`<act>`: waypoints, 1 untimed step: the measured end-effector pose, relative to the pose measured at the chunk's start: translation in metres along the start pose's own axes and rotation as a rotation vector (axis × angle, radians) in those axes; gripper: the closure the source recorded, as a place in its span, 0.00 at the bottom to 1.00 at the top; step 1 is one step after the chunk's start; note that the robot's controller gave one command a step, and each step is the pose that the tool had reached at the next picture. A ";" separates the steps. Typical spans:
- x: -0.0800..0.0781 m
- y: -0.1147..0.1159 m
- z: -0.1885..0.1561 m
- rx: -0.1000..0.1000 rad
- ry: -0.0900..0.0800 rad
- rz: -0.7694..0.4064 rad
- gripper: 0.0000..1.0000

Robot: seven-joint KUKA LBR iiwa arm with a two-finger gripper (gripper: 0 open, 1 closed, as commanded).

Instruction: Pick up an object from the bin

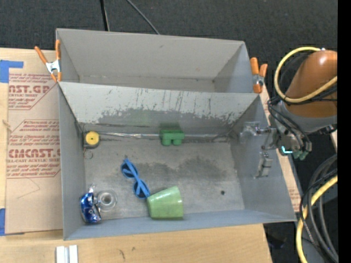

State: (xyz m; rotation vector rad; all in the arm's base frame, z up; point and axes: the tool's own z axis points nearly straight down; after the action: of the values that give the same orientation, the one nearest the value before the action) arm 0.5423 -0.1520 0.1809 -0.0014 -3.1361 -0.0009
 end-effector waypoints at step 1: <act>0.053 0.044 0.115 -0.002 0.001 0.011 0.00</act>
Offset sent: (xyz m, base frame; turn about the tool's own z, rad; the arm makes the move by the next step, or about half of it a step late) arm -0.0516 0.0423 -0.1099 0.0110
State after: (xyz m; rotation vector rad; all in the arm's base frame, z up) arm 0.4884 -0.1076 0.0666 -0.0183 -3.1353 -0.0039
